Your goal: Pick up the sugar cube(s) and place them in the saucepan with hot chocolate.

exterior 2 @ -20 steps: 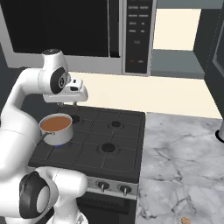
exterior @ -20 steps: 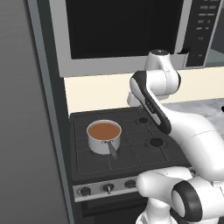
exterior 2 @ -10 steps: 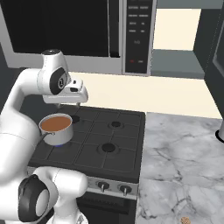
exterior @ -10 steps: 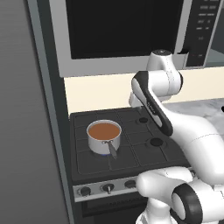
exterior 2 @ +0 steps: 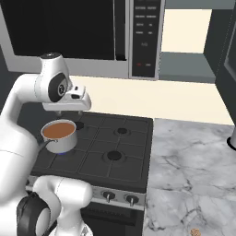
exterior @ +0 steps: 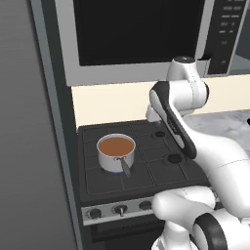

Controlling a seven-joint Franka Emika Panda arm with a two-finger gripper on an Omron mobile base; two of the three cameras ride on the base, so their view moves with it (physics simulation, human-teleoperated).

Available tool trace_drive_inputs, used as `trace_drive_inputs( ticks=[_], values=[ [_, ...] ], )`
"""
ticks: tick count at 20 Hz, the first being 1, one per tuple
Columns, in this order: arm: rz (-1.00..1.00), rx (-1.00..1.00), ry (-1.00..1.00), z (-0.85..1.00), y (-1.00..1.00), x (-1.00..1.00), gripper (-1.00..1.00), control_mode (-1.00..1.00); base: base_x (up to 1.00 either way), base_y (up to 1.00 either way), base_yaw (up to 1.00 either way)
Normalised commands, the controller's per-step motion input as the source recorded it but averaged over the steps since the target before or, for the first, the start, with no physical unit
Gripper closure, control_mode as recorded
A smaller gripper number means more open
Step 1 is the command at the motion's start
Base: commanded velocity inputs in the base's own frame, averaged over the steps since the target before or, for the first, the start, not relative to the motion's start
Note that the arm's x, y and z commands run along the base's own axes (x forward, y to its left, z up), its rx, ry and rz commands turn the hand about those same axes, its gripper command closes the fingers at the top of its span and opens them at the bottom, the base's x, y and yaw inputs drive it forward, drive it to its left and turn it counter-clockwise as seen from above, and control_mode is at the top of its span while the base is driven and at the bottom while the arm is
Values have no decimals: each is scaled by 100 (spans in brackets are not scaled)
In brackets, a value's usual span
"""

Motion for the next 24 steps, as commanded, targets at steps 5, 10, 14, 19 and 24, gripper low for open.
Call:
trace_drive_inputs(
  ticks=[5, 10, 14, 19, 24],
  values=[
    [-5, 0, -1, 0, 0, -22, -100, 100, -4, 0, -2],
    [0, 0, 0, 0, 0, 0, -100, 100, -53, 0, -20],
    [0, 0, 0, 0, 0, 0, -100, 100, -37, 0, -29],
    [0, 0, 0, 0, 0, 0, -100, 100, 2, 1, -32],
    [0, 0, 0, 0, 0, 0, -100, 100, 18, 0, -28]
  ],
)
